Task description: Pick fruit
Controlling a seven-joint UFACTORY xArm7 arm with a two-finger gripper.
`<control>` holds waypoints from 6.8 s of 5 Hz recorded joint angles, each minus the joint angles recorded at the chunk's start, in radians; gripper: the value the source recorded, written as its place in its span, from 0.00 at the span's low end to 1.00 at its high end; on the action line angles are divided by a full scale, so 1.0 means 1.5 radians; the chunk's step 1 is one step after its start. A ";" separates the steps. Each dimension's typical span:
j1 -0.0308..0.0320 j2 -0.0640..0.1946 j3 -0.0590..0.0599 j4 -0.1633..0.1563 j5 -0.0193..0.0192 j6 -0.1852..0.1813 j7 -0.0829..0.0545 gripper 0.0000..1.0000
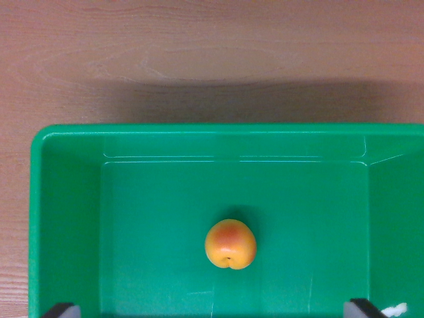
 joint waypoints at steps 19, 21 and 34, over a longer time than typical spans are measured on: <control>0.0039 0.052 -0.005 -0.138 -0.0140 -0.170 -0.023 0.00; 0.0039 0.052 -0.005 -0.138 -0.0140 -0.170 -0.023 0.00; 0.0089 0.117 -0.011 -0.312 -0.0317 -0.384 -0.053 0.00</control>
